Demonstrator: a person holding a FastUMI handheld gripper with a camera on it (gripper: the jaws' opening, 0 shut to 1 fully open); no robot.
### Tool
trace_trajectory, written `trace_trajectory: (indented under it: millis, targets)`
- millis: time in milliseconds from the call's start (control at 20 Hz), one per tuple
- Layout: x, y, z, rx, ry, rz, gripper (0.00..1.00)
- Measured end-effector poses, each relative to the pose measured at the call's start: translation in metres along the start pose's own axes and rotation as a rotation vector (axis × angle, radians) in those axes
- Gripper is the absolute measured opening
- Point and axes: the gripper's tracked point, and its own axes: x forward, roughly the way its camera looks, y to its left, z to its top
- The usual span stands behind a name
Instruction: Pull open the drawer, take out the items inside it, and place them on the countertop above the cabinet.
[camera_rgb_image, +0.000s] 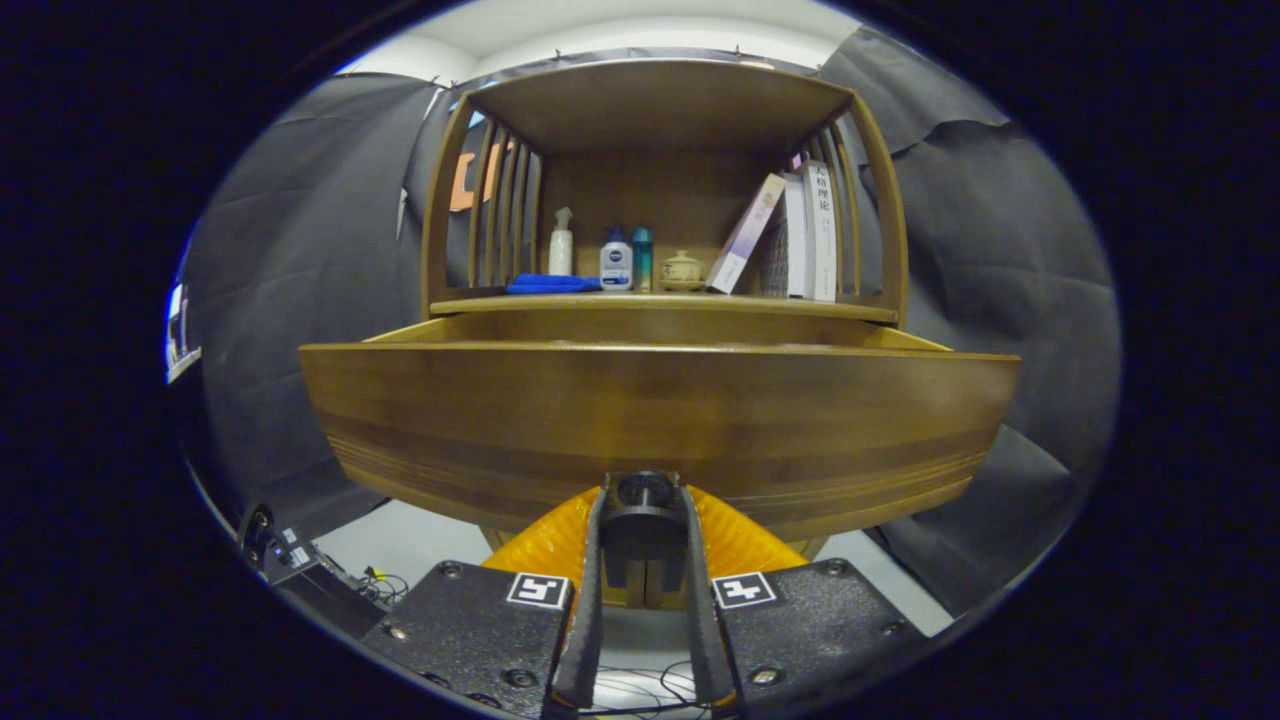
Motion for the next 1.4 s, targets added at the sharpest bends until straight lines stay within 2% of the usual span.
trace_trajectory:
  millis: [450,550,700,850,1000,1250,1400]
  targets:
    - [-0.033,0.01,-0.014,-0.025,0.061,0.035,0.4]
    - [-0.044,0.009,-0.005,-0.067,0.045,0.035,0.47]
    - [-0.062,0.013,0.019,-0.14,0.016,0.056,0.65]
    - [-0.08,0.023,0.055,-0.136,-0.021,0.09,0.83]
    - [-0.08,0.027,0.085,-0.114,-0.001,0.111,1.0]
    - [-0.053,0.018,0.111,-0.049,0.14,0.121,1.0]
    - [-0.03,0.02,0.114,0.045,0.267,0.167,1.0]
